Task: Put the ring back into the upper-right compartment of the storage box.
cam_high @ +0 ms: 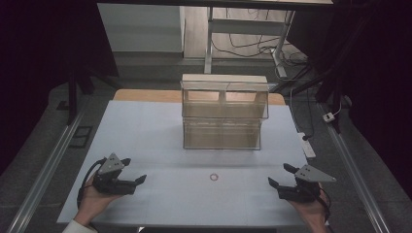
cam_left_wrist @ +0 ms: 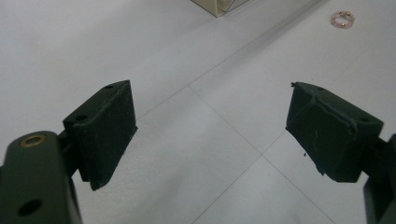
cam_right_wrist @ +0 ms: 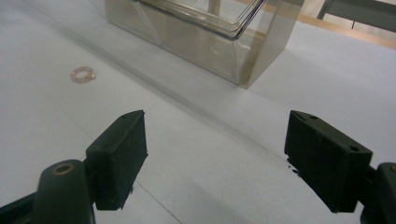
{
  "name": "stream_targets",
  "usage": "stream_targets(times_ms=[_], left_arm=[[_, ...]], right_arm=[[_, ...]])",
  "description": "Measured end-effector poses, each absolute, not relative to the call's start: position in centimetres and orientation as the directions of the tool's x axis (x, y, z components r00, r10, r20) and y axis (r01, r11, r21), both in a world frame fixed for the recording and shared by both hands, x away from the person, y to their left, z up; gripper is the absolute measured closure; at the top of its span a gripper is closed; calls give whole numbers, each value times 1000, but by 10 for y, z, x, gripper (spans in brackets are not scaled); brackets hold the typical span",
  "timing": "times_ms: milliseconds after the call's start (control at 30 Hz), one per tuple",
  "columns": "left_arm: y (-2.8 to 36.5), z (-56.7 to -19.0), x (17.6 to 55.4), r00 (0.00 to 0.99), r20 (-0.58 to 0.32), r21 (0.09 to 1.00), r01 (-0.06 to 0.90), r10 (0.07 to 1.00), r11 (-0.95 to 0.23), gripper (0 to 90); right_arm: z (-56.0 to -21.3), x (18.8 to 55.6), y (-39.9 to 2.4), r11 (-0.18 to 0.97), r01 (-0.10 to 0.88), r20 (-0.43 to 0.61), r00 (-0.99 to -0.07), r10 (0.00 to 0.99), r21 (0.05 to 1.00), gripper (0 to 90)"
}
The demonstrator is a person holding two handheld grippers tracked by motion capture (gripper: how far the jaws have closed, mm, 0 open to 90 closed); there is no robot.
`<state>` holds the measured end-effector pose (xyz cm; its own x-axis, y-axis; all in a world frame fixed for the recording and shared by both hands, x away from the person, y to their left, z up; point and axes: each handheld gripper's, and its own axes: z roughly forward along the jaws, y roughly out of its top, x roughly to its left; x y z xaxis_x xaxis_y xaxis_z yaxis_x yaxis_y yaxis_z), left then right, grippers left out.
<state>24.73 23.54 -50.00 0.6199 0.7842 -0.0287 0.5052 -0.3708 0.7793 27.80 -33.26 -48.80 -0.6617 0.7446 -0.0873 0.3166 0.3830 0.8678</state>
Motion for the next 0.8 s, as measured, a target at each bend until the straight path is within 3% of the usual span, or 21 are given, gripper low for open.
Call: stream_targets(times_ms=[800], left_arm=[[238,-498,248,623,-48,782,510,781,-359,158]], right_arm=[[-489,279,-330,392,334,-71,-677,732,857,233]])
